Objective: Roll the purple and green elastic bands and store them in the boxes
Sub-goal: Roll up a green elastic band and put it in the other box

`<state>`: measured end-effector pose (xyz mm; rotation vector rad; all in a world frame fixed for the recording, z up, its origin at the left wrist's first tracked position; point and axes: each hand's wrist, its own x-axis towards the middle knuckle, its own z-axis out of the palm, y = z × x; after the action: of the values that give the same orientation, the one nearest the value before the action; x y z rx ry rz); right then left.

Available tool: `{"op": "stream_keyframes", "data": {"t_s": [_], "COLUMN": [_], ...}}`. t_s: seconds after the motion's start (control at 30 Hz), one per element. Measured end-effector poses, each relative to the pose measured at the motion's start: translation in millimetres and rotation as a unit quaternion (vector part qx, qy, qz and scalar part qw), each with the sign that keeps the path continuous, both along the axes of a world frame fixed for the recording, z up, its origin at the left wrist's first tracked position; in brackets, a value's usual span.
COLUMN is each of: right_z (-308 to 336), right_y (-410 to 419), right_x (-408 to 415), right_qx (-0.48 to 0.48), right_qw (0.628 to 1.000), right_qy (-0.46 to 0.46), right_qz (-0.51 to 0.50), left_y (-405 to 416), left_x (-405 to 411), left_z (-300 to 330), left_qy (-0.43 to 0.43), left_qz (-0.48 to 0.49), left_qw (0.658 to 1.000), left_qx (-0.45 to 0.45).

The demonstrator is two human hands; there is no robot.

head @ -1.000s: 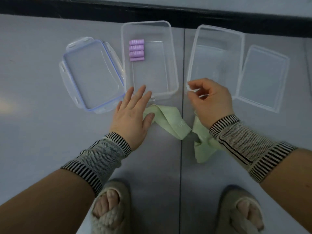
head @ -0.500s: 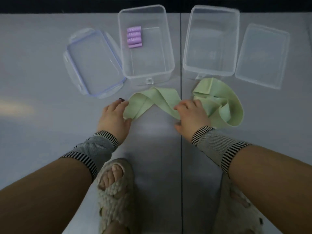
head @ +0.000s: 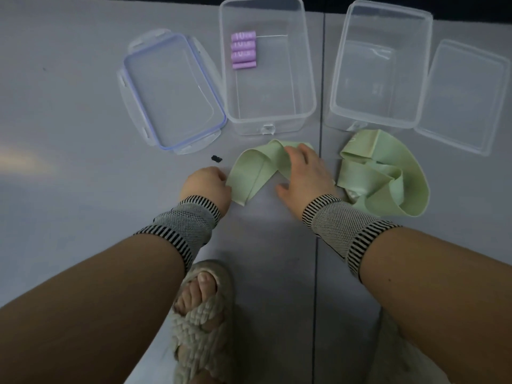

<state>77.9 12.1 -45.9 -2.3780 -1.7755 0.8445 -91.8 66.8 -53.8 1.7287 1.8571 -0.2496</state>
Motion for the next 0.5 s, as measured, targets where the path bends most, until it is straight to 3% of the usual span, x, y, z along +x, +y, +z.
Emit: {"op": "stream_keyframes", "data": {"t_s": [0.2,0.37,0.5], "right_z": [3,1,0], "right_y": [-3,-6,-8], "right_x": [-1,-8,-8], "right_qx": [0.023,0.02,0.023], "right_qw": [0.999,0.999,0.999], "right_qy": [0.014,0.021,0.027], "right_qz": [-0.03,-0.027,-0.022], "left_y": [11,1,-3], "left_x": [-12,-11,1], "left_z": [13,6,2], "left_qy": [-0.026,0.004,-0.017], "left_qz": [0.032,0.046,0.05], "left_qw": [0.998,0.998,0.998], "left_qx": [0.043,-0.046,-0.017]}}
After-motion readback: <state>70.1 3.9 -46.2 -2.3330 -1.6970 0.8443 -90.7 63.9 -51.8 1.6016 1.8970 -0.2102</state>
